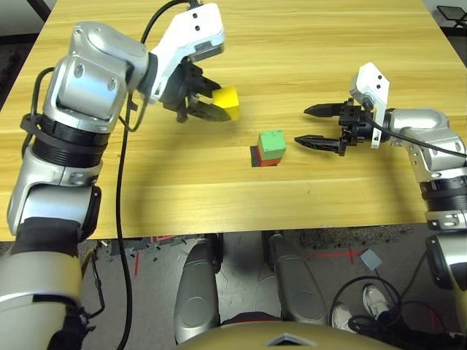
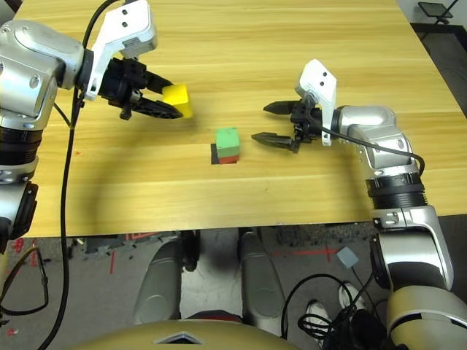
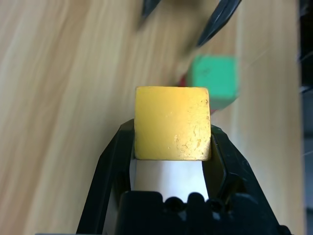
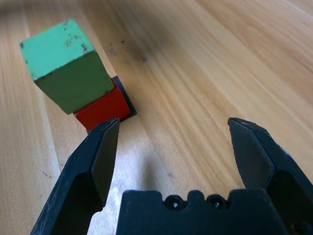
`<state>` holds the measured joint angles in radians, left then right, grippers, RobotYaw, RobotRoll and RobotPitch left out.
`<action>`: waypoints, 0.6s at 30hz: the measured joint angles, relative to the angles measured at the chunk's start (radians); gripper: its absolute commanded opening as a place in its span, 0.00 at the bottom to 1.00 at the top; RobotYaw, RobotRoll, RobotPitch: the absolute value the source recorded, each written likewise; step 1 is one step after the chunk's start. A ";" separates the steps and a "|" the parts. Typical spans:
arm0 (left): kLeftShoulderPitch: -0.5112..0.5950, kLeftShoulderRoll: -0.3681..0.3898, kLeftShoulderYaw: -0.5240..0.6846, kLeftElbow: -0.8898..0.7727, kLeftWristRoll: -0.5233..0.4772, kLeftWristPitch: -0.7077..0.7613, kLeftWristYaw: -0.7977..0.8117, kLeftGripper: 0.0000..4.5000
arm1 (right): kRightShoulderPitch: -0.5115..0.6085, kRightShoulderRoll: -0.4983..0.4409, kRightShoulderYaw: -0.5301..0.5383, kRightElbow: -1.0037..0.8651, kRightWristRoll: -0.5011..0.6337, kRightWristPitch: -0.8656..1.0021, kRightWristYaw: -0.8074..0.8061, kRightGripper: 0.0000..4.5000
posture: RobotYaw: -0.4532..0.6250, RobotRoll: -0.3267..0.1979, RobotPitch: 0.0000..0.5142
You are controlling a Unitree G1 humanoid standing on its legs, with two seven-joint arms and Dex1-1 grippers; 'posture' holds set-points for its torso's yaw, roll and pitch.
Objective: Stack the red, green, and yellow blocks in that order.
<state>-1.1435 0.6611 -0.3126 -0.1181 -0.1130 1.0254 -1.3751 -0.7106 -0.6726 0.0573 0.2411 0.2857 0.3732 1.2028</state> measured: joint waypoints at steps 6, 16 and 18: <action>0.003 -0.042 -0.036 -0.066 -0.059 0.063 0.081 0.45 | 0.029 0.009 0.000 -0.004 0.000 -0.001 -0.003 1.00 | 0.51 0.64 0.53; 0.002 -0.081 -0.094 -0.076 -0.117 0.066 0.166 0.45 | 0.053 0.012 -0.001 -0.018 0.000 -0.001 -0.015 1.00 | 0.49 0.64 0.54; -0.001 -0.086 -0.098 -0.076 -0.126 0.065 0.179 0.45 | 0.060 0.012 -0.002 -0.029 0.001 0.000 -0.019 1.00 | 0.48 0.64 0.54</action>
<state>-1.1443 0.5754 -0.4103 -0.1941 -0.2387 1.0907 -1.1956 -0.6506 -0.6611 0.0556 0.2119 0.2867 0.3728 1.1841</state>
